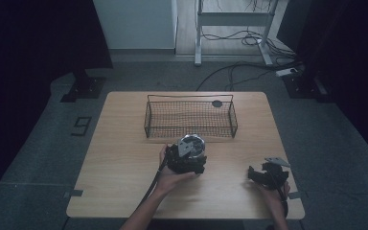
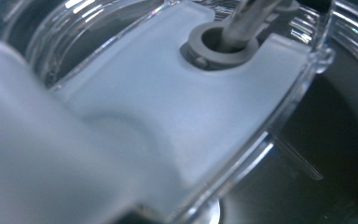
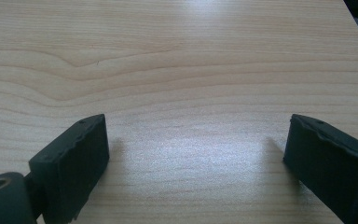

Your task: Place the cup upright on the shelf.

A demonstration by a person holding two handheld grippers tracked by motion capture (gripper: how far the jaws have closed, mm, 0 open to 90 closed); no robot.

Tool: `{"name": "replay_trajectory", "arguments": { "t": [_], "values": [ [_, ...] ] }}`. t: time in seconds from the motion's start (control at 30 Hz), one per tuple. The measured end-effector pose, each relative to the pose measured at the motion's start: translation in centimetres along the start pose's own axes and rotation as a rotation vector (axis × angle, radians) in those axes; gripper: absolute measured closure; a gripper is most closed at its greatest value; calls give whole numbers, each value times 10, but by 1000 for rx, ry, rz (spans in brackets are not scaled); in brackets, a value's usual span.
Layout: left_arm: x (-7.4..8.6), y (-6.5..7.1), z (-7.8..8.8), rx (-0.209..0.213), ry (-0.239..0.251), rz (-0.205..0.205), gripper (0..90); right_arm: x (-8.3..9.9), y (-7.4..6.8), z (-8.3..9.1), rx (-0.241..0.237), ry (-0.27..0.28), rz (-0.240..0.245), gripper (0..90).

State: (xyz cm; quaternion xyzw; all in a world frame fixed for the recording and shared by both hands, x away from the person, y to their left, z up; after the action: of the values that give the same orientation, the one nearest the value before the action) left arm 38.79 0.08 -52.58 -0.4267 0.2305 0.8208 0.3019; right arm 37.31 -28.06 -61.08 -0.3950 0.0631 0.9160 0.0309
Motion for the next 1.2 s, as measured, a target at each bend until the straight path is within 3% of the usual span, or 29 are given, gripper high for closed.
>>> {"name": "replay_trajectory", "arguments": {
  "t": [0.4,0.63,1.2],
  "values": [
    [1,0,4,20,-5,-28,37,0,0,0,0,0,0,63],
    [1,-8,10,24,1,19,39,0,0,0,1,0,0,64],
    [-5,-9,28,25,38,12,39,0,0,0,1,0,0,65]
  ]
}}
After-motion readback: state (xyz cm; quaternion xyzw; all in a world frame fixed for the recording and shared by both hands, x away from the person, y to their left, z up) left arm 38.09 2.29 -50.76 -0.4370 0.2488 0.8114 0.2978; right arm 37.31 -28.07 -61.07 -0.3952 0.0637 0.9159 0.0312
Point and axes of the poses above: each handheld gripper's, and its own axes: z roughly backward along the jaws, x roughly out of its underside, y roughly to its right, the point moved 8 cm from there along -z, roughly forward along the jaws, and after that the axes turned 9 degrees about x, right-handed, at the moved point
